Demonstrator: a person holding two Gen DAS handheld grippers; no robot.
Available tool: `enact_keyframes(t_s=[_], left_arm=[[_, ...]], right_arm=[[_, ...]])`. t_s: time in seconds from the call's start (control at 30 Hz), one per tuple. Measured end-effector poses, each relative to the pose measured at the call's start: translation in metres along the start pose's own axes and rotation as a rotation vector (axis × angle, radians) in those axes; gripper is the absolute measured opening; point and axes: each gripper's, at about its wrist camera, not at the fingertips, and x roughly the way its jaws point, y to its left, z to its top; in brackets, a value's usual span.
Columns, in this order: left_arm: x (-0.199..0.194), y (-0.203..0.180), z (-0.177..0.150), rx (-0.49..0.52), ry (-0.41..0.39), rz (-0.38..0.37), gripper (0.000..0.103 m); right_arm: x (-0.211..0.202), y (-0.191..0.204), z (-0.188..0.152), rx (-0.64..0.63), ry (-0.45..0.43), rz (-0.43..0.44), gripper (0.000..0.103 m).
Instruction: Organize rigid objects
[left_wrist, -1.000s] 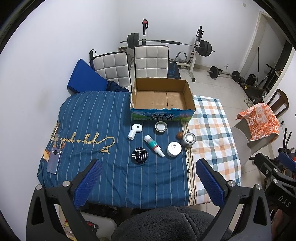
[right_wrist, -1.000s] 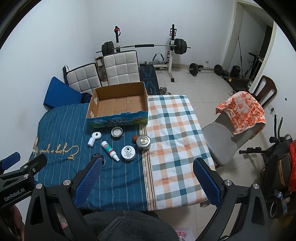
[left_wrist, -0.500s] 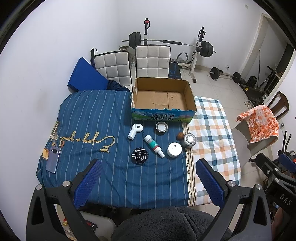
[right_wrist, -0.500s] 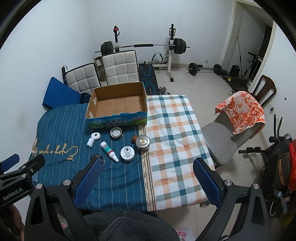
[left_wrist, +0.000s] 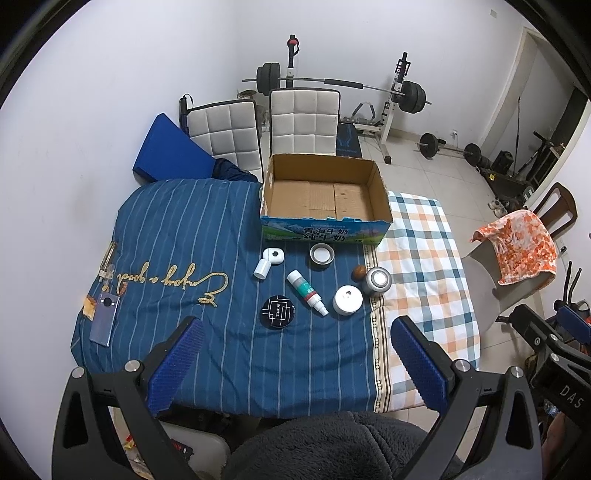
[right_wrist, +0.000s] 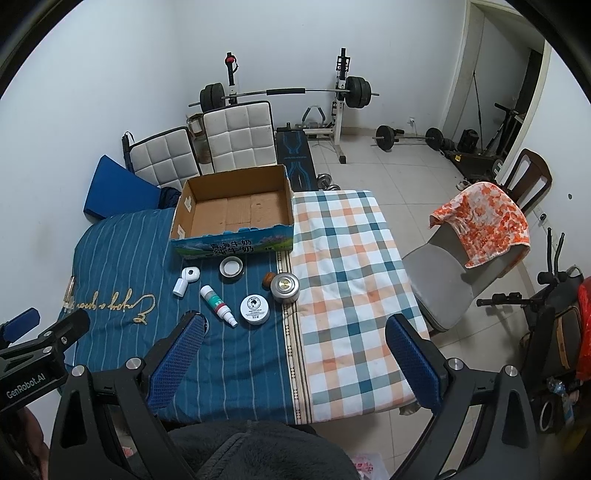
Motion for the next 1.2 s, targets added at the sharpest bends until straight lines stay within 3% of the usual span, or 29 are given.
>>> enact_keyframes(t_s=[0.47, 0.63, 0.9, 1.2], left_arm=[[0.006, -0.004, 0.003, 0.008, 0.015, 0.001, 0.103], [0.027, -0.010, 0.006, 0.014, 0.044, 0.002, 0.103], [0.108, 0.005, 0.023, 0.004, 0.140, 0.032, 0.103], [0.266, 0.033, 0.017, -0.024, 0.379, 0.039, 0.103]], right_arm=[[0.004, 0.000, 0.000, 0.001, 0.011, 0.005, 0.101], [0.029, -0.004, 0.011, 0.016, 0.042, 0.016, 0.101], [0.159, -0.002, 0.029, 0.024, 0.224, 0.012, 0.101], [0.343, 0.034, 0.015, 0.004, 0.470, 0.063, 0.100]])
